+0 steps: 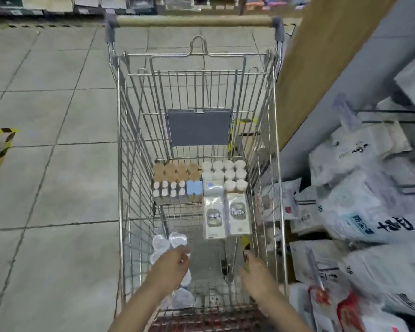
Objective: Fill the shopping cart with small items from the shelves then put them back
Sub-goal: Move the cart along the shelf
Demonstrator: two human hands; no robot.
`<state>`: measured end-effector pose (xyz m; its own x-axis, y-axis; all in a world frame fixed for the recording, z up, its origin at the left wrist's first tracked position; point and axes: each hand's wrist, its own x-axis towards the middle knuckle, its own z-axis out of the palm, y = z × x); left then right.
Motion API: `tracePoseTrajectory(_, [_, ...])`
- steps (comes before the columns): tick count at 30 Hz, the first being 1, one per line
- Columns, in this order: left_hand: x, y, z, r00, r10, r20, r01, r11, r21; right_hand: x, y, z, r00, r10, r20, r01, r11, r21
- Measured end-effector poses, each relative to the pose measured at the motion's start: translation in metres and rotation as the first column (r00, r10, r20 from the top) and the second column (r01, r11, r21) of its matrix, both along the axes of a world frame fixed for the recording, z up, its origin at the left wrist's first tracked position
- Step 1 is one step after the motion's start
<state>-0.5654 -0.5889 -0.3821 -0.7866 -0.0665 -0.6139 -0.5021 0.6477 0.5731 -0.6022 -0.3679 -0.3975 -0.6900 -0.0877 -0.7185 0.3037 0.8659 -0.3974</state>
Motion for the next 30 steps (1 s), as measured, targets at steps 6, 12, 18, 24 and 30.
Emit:
tracePoseTrajectory(6, [-0.062,0.014,-0.085,0.995,0.077,0.057,-0.076,0.997,-0.017,-0.053,-0.011,-0.070,0.994,0.066,-0.092,-0.056,0.992,0.109])
tracePoseTrajectory(12, [-0.109,0.031,-0.170,0.993,0.099,0.069,-0.097,0.995,-0.036,-0.095,-0.017,-0.141,0.986,-0.037,-0.163,0.065,0.983,0.173])
tracePoseTrajectory(18, [-0.125,0.043,-0.223,0.957,0.279,0.074,-0.279,0.960,-0.014,-0.102,-0.030,-0.173,0.978,0.066,-0.197,0.011,0.930,0.367])
tracePoseTrajectory(24, [-0.126,0.048,-0.220,0.922,0.333,0.198,-0.360,0.926,0.116,-0.100,-0.031,-0.174,0.964,-0.025,-0.266,0.106,0.951,0.292])
tracePoseTrajectory(30, [-0.132,0.050,-0.219,0.799,0.493,0.344,-0.585,0.771,0.253,-0.102,-0.033,-0.174,0.959,-0.221,-0.179,0.255,0.946,0.202])
